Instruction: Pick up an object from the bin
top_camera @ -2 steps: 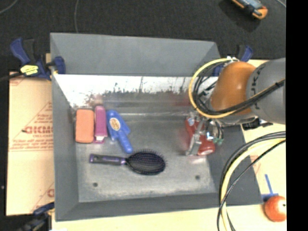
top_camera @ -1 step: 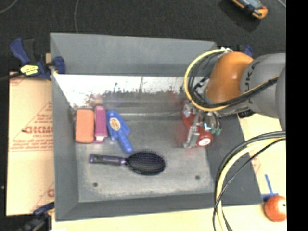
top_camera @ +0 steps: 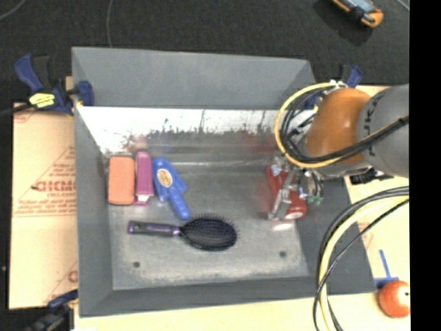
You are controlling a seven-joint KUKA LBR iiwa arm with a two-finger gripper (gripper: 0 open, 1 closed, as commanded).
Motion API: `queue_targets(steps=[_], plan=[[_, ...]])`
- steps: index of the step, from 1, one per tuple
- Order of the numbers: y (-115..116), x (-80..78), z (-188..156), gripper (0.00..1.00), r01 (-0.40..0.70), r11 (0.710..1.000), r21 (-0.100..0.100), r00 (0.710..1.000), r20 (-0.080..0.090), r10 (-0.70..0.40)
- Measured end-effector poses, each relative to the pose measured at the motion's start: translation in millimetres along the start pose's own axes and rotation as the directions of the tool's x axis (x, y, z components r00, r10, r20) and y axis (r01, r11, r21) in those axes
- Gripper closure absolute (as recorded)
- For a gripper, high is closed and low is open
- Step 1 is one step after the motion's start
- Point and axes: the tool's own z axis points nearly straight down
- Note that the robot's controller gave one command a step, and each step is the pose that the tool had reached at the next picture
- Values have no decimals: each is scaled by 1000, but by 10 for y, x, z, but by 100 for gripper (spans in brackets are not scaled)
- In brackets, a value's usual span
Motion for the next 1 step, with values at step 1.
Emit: queue_targets(steps=[1], plan=[[46,-116,22,0,33,999,3,999,9,-33]])
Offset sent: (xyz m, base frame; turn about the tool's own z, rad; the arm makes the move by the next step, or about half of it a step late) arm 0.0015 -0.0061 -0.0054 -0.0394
